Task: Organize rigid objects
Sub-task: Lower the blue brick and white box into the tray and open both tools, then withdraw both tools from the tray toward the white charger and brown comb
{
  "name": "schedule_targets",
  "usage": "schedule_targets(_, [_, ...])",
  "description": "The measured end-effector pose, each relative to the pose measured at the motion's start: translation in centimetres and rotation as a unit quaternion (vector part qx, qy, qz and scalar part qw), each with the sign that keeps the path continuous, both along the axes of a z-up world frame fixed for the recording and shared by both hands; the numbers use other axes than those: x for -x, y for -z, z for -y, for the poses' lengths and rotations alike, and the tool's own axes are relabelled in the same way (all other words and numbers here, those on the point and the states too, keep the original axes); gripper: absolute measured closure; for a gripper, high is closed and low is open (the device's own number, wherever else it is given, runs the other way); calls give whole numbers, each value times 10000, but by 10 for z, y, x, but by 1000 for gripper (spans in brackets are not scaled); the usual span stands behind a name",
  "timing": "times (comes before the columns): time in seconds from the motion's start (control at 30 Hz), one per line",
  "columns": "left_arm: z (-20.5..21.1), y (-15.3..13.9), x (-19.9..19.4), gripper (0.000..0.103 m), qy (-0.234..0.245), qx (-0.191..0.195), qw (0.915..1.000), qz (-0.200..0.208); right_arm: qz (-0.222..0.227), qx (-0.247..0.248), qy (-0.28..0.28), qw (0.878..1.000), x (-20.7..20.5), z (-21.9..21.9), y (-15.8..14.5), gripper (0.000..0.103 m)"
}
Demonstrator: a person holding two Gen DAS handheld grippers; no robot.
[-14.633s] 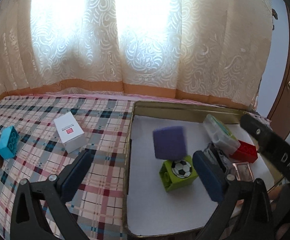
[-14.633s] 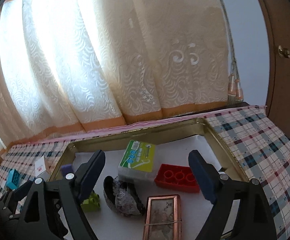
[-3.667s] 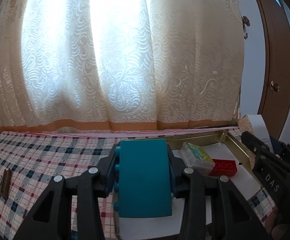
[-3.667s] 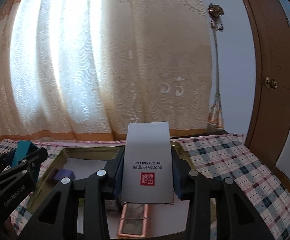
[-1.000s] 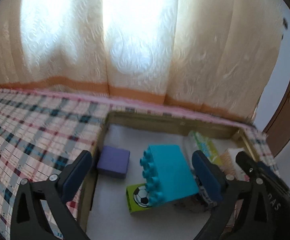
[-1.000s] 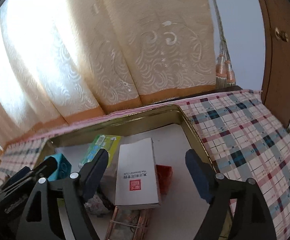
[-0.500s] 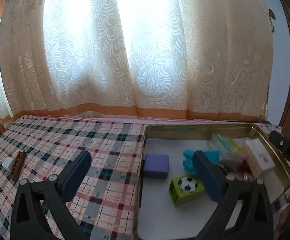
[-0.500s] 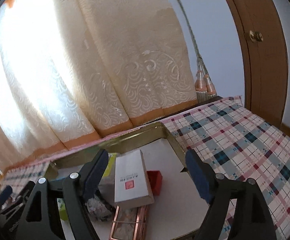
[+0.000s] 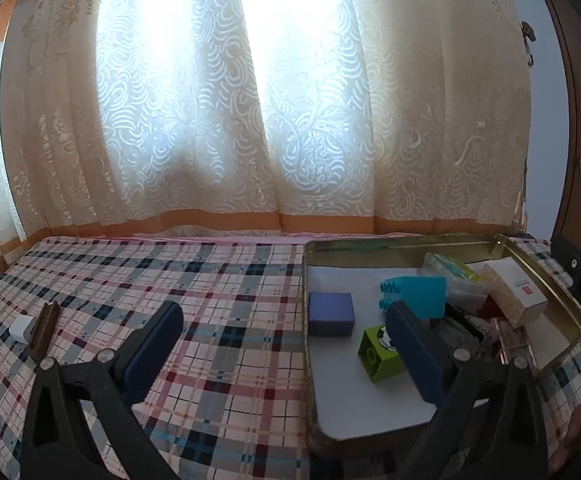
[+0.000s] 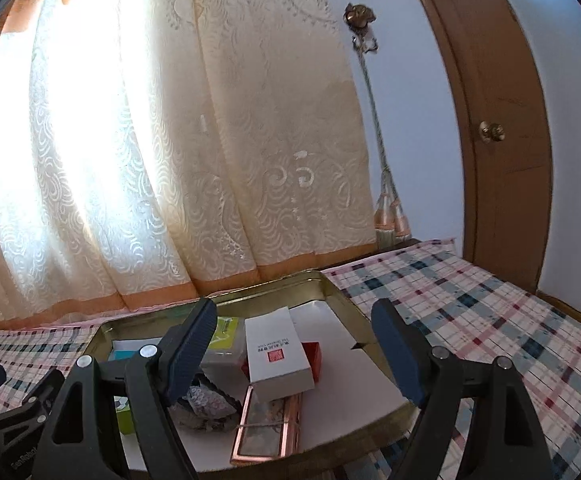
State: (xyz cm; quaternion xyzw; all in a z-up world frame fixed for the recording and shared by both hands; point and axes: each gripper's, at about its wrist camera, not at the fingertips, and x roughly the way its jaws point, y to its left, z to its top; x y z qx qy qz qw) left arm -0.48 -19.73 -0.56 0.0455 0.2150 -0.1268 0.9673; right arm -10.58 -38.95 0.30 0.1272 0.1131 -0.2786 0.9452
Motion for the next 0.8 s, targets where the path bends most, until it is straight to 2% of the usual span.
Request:
schedule_targets(0.27, [-12, 1, 4, 0, 92, -50, 9999, -8, 102, 98, 28, 9999, 11, -23, -2, 22])
schedule_targets(0.53, [-47, 2, -1, 1, 5, 72, 9999, -118, 59, 191, -257, 9995, 0, -55, -2, 22])
schedule_targets(0.8, [-83, 1, -10, 1, -243, 33, 9996, -112, 4, 191, -412, 9990, -17, -89, -1, 22])
